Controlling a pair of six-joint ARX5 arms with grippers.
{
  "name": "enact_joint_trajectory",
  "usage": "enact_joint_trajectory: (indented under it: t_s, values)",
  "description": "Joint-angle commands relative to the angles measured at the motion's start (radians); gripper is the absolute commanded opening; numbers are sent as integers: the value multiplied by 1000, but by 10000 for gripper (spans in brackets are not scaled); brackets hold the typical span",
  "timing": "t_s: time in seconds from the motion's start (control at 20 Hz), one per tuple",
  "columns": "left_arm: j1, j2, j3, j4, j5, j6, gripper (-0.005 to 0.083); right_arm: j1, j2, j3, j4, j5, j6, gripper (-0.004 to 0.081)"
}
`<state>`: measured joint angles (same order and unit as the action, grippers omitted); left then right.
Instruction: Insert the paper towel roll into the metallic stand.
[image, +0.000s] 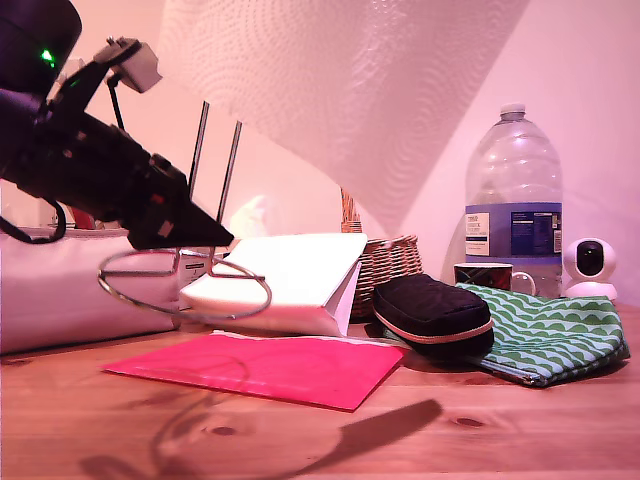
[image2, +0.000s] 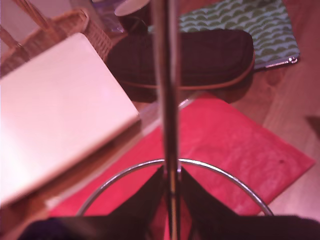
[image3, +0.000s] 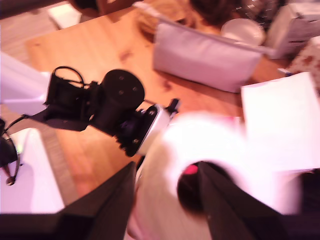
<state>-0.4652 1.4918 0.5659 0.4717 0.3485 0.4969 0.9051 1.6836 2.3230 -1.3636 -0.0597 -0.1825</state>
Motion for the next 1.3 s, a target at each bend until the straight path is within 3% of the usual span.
enact_joint_trajectory:
  t_s: [0.0,0.2,0.45,0.8,1.25]
  values:
    - [-5,8,-10,27,10,-10,-24,9,-20,9,7,13,7,420]
    - [0,8,-10,48,14,-12,-24,9,-20,9,7,18,7,426]
    - [14,57,-10,72,87,-68,-24,9,-20,9,11,23,5,415]
    - [13,151,-10,253,124,-145,-24,9,-20,9,10,71,3,405]
    - [13,285,-10,415,146,-230,-24,9,-20,9,10,71,3,405]
